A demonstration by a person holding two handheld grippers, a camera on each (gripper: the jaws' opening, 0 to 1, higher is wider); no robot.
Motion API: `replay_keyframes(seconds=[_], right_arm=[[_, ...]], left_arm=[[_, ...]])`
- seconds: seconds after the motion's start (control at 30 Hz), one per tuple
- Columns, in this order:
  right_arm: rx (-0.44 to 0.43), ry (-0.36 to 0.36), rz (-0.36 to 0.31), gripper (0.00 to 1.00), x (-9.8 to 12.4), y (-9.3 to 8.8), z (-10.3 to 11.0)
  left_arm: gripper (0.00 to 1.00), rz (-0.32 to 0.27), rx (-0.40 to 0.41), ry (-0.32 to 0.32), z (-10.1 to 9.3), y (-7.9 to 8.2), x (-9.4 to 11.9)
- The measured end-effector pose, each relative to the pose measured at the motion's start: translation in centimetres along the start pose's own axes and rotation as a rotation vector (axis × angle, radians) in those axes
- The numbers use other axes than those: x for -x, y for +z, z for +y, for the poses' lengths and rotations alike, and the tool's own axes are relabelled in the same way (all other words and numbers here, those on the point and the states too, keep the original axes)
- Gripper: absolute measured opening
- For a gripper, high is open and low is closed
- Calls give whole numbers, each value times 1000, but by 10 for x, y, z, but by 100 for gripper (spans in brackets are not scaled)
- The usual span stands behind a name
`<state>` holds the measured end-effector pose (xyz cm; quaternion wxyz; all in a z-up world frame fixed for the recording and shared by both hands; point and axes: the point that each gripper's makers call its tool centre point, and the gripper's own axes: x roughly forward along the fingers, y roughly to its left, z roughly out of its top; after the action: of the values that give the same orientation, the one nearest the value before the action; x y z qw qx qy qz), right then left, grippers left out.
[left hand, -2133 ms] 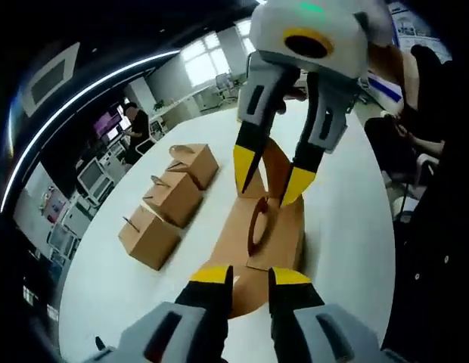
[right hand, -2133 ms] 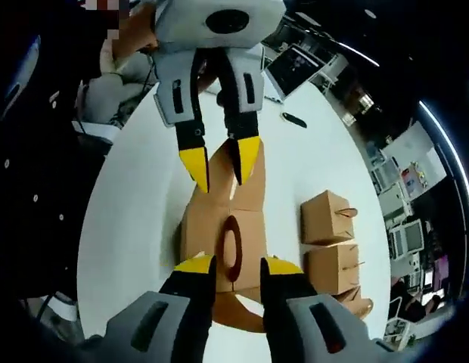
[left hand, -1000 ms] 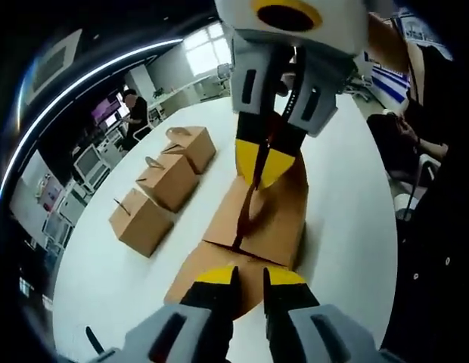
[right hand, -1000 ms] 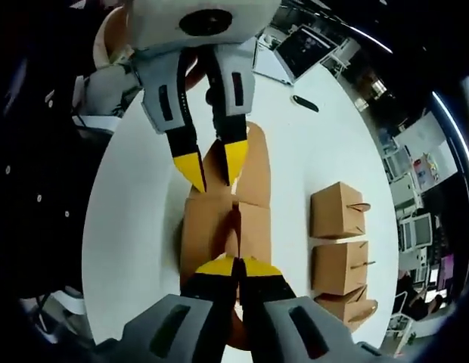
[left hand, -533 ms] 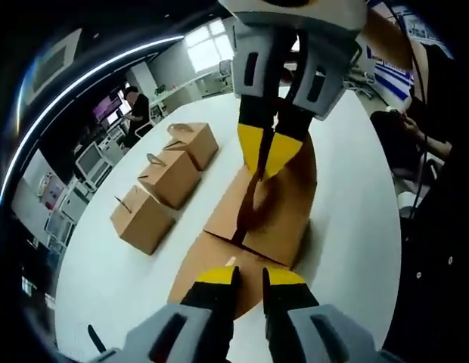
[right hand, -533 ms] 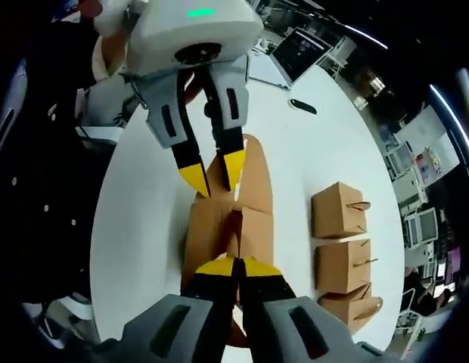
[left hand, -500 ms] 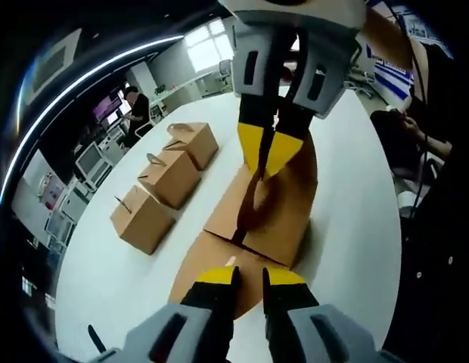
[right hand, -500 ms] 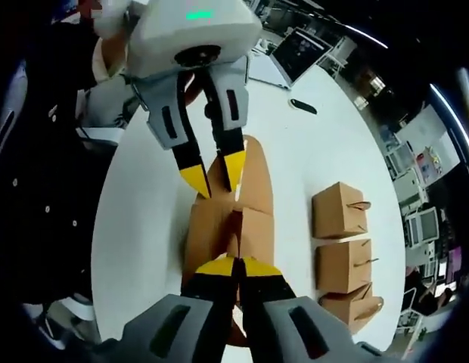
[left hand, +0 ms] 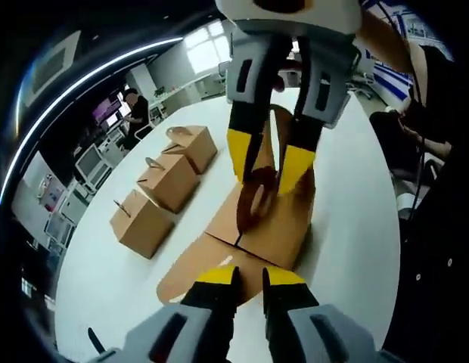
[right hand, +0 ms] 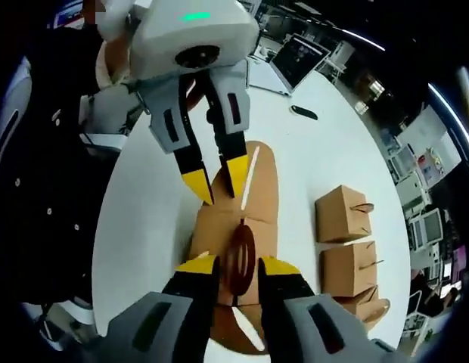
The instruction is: Pick up one paper box from the group, open the paper box, and remove the item inside
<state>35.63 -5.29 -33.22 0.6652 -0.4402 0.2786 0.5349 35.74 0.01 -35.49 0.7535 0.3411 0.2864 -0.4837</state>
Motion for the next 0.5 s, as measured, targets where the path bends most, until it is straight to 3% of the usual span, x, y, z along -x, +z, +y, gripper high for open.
replay_keyframes(seconds=[0.3,0.5], right_arm=[[11,-56,-7,31,9,-17,-3],[-13,-81,-71,28,23,-13,-11]], left_arm=[[20,4,-20,0,-4,10,-1],[20,-44,-88,47,2,36,6]])
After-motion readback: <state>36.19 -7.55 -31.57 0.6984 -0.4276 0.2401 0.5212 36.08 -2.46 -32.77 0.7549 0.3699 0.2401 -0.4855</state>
